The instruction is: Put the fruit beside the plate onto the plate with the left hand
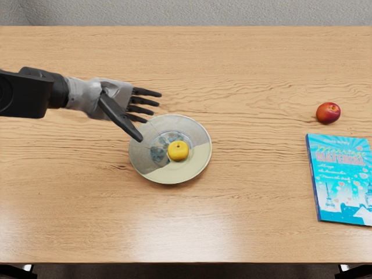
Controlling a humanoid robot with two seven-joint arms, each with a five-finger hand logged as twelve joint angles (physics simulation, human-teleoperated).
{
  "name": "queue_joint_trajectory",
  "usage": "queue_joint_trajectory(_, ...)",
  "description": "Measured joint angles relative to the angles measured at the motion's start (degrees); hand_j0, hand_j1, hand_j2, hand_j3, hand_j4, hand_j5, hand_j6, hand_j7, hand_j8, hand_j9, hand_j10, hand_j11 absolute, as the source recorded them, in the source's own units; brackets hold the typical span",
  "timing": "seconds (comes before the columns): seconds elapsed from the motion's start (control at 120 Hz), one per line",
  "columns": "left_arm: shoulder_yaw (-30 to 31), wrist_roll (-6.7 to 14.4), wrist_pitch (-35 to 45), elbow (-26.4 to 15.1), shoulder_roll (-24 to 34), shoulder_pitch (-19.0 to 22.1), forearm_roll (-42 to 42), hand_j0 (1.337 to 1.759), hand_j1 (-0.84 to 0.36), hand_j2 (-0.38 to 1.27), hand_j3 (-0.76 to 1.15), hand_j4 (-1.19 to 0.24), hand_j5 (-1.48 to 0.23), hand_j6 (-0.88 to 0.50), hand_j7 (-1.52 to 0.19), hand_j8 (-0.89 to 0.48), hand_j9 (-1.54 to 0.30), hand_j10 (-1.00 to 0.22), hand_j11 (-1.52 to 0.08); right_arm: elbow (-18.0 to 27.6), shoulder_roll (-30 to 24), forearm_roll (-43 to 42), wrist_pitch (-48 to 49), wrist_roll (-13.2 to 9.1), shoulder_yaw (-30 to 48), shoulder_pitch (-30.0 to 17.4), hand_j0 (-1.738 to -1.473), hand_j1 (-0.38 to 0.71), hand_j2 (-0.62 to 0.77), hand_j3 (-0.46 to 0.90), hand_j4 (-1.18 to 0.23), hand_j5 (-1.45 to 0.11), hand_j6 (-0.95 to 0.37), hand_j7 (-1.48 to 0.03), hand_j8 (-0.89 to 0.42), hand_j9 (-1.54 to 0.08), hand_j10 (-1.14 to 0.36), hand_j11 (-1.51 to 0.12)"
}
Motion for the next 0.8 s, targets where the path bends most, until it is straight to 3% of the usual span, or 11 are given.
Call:
queue_joint_trajectory(0.45, -2.9, 0.0, -7.7, 0.1, 14.5, 7.6, -18.6, 1.658, 0.35, 0.00, 0.00, 0.00, 0.00, 0.00, 0.00, 0.00, 0.00, 0.00, 0.00, 0.4, 0.0, 0.0, 0.0, 0.0, 0.1, 0.0, -1.658, -0.32, -0.01, 0.00, -0.03, -0.03, -0.03, -0.03, -0.03, -0.03, -0.03, -0.03)
queue_joint_trajectory(0.675, -2.7, 0.0, -13.3, 0.4, 22.8, 10.2, -21.1, 1.658, 0.35, 0.00, 0.00, 0.00, 0.00, 0.00, 0.00, 0.00, 0.00, 0.00, 0.00, 0.5, 0.0, -0.1, 0.0, 0.0, 0.1, 0.0, -1.658, -0.32, -0.01, 0.00, -0.03, -0.03, -0.03, -0.03, -0.03, -0.03, -0.03, -0.03)
queue_joint_trajectory(0.8, -2.5, 0.0, -15.9, 1.6, 23.4, 10.6, -21.2, 1.658, 0.35, 0.00, 0.00, 0.00, 0.00, 0.01, 0.00, 0.00, 0.00, 0.00, 0.00, 0.5, 0.0, -0.1, 0.0, 0.0, 0.1, 0.0, -1.658, -0.32, -0.01, 0.00, -0.03, -0.04, -0.03, -0.04, -0.03, -0.04, -0.03, -0.04)
